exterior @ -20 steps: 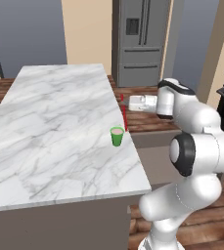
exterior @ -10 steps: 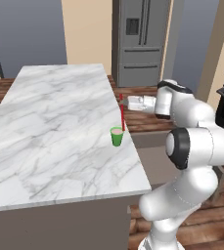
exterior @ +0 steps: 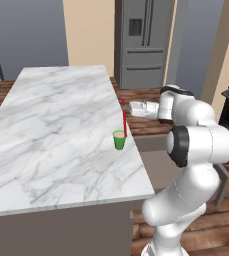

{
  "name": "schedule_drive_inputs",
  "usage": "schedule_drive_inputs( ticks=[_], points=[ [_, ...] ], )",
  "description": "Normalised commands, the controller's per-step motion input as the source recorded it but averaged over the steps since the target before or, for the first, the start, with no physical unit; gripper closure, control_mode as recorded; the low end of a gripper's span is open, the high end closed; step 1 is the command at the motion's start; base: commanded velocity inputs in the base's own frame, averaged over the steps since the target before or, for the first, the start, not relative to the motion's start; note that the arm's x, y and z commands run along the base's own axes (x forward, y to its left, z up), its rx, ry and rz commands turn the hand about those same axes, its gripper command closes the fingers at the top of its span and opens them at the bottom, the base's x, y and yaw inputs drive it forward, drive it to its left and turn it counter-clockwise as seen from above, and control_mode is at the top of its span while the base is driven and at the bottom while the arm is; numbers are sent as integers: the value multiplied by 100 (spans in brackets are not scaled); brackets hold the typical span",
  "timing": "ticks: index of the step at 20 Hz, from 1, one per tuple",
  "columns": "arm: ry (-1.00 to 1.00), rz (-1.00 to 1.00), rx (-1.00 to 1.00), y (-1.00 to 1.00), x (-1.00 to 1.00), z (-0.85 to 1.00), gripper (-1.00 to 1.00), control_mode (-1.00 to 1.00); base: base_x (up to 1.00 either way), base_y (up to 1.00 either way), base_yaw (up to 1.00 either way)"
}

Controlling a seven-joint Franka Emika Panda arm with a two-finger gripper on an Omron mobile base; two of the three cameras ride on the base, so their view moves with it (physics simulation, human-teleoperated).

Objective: Pick up the straw from the left drawer and put it inside the smoothie cup.

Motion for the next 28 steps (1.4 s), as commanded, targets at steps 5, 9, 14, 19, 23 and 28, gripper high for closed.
schedule_drive_inputs(
  ticks=[5,9,14,19,23,28],
  points=[
    [0,2,0,-1,7,-9,100,-100,0,0,0],
    [0,1,0,0,9,0,100,-100,0,0,0],
    [0,1,0,-1,10,0,100,-100,0,0,0],
    [0,2,0,-7,9,-3,100,-100,0,0,0],
    [0,3,0,-3,10,-4,100,-100,0,0,0],
    [0,3,0,0,10,-7,100,-100,0,0,0]
  ],
)
